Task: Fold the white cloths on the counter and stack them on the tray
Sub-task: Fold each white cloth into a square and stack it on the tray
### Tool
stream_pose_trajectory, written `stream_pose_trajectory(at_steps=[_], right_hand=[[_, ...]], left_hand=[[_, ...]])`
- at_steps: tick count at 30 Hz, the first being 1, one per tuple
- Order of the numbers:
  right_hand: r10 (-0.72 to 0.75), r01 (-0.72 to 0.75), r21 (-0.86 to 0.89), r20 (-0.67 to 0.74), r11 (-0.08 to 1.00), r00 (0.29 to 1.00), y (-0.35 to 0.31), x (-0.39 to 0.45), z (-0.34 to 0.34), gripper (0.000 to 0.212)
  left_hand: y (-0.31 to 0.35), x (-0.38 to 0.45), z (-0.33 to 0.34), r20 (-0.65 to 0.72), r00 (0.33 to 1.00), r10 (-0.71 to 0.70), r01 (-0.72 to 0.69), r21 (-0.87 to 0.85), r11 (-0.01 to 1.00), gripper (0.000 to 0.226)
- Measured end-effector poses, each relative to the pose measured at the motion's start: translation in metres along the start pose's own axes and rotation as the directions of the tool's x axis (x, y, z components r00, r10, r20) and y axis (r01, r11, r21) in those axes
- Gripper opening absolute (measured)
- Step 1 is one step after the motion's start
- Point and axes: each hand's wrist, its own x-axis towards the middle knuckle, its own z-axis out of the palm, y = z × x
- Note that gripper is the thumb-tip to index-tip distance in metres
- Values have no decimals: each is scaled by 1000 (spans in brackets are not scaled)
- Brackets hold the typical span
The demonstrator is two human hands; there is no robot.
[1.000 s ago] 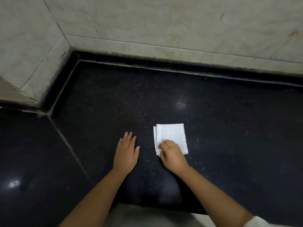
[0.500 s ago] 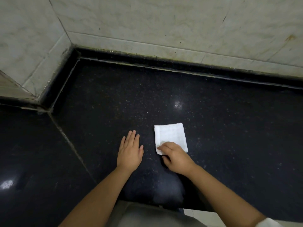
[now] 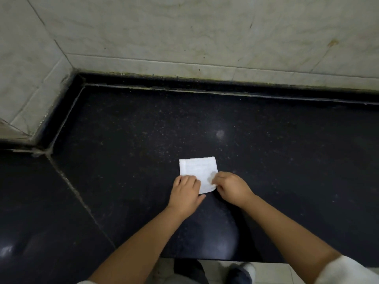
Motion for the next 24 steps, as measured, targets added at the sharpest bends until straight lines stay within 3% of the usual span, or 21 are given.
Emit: stream_pose_trajectory(at_steps=[4,8,12,17,24], right_hand=[[123,-114,119,-71,986,990,10,-23,-19,26],[219,-180,202,-189,963,957,45,-76,-54,18],[319,-255,233,-301,938,899,106,-163,-100,20],[476,-401,269,-331,875,815,176,-293,-154,16],[526,-513,147,-394,846,754,255,-457,-239,14]], left_hand=[[14,12,-11,-69,992,106,-100,75,992,4],[63,36,-33,-90,959,270,-266,55,962,20],[165,66,-53,-82,906,416,-418,-2,909,23],[325,96,-67,-55,889,454,-456,-163,875,22],[504,138,-100,-92,739,667,-673,-128,728,31]])
